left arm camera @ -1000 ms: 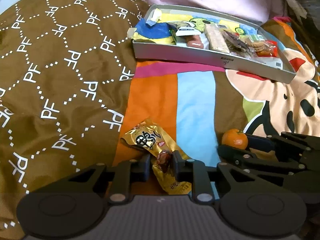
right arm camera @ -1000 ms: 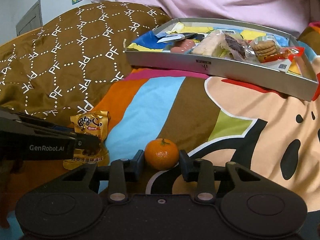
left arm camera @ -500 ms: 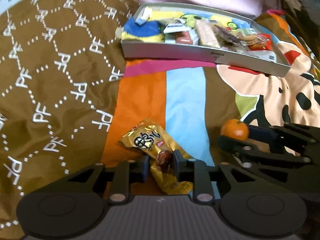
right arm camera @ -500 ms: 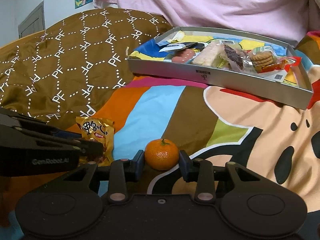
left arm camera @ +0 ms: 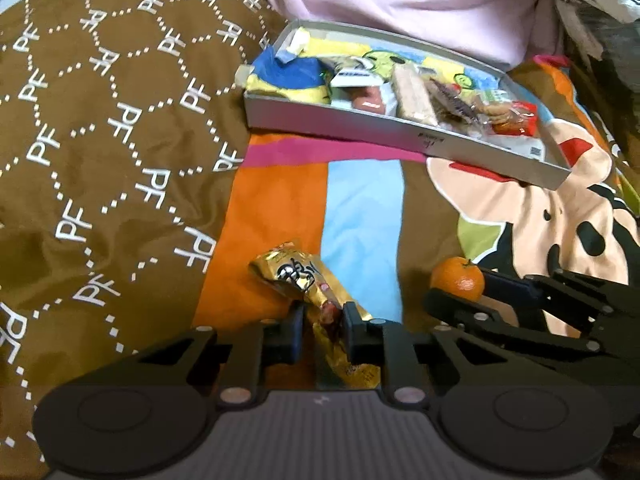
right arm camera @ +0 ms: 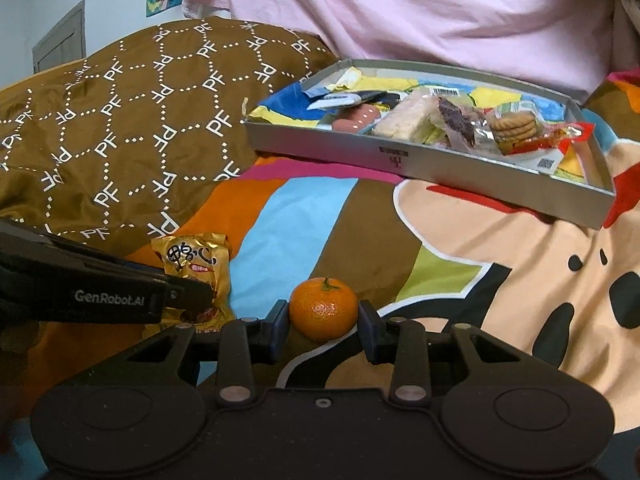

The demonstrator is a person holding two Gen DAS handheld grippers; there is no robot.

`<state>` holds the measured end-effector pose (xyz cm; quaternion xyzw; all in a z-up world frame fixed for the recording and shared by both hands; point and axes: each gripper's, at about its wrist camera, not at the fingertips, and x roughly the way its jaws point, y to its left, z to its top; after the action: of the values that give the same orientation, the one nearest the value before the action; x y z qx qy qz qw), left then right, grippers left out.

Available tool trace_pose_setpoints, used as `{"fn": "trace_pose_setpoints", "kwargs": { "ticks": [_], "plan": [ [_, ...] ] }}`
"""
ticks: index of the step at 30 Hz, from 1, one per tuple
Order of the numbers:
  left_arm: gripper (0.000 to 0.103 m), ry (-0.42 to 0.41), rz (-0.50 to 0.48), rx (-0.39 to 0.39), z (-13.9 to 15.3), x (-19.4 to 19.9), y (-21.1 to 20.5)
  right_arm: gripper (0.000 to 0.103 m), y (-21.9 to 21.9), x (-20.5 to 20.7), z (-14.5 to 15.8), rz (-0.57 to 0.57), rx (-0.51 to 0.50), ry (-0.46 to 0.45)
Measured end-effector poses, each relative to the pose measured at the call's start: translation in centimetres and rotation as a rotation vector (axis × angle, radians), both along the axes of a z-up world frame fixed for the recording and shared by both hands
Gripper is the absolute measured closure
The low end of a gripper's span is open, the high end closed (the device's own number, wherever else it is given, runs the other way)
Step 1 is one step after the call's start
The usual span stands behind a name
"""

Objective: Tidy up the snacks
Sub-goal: 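Lift the duck-snack pack and mandarin and carry both toward the tray, then lower the duck-snack pack and mandarin into the tray and open both tools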

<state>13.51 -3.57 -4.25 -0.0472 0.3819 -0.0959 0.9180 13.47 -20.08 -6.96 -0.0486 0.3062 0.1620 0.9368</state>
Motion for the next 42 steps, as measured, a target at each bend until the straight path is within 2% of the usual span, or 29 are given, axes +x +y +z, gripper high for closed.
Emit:
{"fn": "trace_pose_setpoints", "kwargs": {
  "ticks": [6,11,18,22,25,32,37,42],
  "plan": [
    [0.089,-0.021,-0.004,0.036,1.1,-0.1,-0.9,0.065,0.1,-0.6,0.9,0.009,-0.016,-0.053],
    [0.089,-0.043,0.010,0.030,2.0,0.0,-1.1,0.065,-0.2,-0.8,1.6,0.001,-0.009,-0.074],
    [0.089,-0.113,0.032,0.036,5.0,1.4,-1.3,0.065,-0.4,-0.7,2.7,-0.011,-0.004,-0.127],
    [0.088,-0.157,0.048,0.041,6.7,3.0,-1.1,0.065,-0.5,-0.2,3.8,-0.006,-0.006,-0.195],
    [0.088,-0.193,0.067,0.019,8.0,4.7,-1.0,0.065,-0.6,1.0,4.8,-0.004,-0.003,-0.256],
    [0.088,-0.267,0.094,0.011,9.9,9.0,-1.7,0.064,-1.9,5.1,6.4,-0.075,0.079,-0.351],
    [0.088,-0.274,0.101,0.038,9.7,13.1,-2.8,0.064,-2.3,8.1,6.1,-0.100,0.109,-0.370],
    [0.088,-0.274,0.095,0.079,8.6,15.3,-3.1,0.064,-3.0,10.3,5.0,-0.161,0.110,-0.371]
  ]
}}
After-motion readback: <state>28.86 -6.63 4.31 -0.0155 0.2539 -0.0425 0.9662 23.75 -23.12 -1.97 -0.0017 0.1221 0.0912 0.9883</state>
